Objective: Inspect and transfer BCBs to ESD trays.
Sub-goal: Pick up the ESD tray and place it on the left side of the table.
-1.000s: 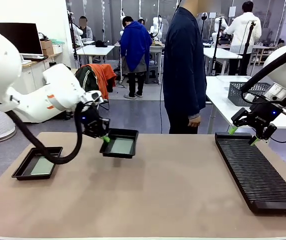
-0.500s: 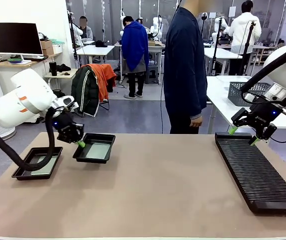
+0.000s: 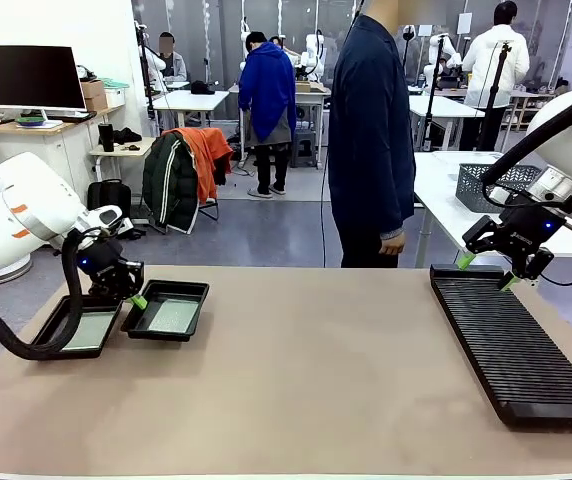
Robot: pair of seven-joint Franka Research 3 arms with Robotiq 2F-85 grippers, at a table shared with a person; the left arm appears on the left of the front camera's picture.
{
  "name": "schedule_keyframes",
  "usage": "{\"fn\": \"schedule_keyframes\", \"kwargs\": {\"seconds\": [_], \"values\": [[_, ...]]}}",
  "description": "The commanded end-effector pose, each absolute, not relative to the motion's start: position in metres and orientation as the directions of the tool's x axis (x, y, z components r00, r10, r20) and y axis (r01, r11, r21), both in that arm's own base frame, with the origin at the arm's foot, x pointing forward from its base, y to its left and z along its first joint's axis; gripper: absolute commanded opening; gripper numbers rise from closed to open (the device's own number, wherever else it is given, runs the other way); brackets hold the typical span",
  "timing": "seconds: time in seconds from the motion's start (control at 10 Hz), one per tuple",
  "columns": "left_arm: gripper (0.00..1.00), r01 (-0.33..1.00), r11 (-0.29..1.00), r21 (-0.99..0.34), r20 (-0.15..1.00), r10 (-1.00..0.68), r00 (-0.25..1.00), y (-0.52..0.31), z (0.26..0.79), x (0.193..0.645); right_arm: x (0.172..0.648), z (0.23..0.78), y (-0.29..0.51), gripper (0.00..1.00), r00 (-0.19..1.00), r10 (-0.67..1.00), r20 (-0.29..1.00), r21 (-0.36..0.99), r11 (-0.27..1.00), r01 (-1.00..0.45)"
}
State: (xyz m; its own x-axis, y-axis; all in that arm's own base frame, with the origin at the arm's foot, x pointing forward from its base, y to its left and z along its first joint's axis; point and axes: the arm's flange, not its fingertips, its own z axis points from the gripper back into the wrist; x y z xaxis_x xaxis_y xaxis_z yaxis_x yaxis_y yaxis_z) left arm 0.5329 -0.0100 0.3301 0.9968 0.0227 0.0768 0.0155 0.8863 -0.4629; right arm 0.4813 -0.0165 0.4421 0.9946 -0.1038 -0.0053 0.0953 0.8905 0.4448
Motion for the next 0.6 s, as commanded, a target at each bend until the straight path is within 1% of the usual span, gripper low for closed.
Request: {"fn": "schedule_keyframes", "kwargs": {"seconds": [0.0, 0.2, 0.5], "values": [[0.03, 0.008, 0.881, -0.472, 0.099, 0.044, 0.994, -0.005, 0.326, 0.523, 0.48, 0.442, -0.014, 1.0, 0.991, -0.131, 0.004, 0.44, 0.89, 0.116], [0.03, 0.021, 0.883, -0.469, 0.113, 0.037, 0.993, -0.001, 0.318, 0.526, 0.48, 0.442, -0.014, 1.0, 0.991, -0.131, 0.004, 0.44, 0.89, 0.116], [0.03, 0.01, 0.882, -0.471, 0.085, 0.034, 0.996, 0.0, 0.302, 0.527, 0.48, 0.442, -0.014, 1.0, 0.991, -0.131, 0.004, 0.44, 0.89, 0.116]]}}
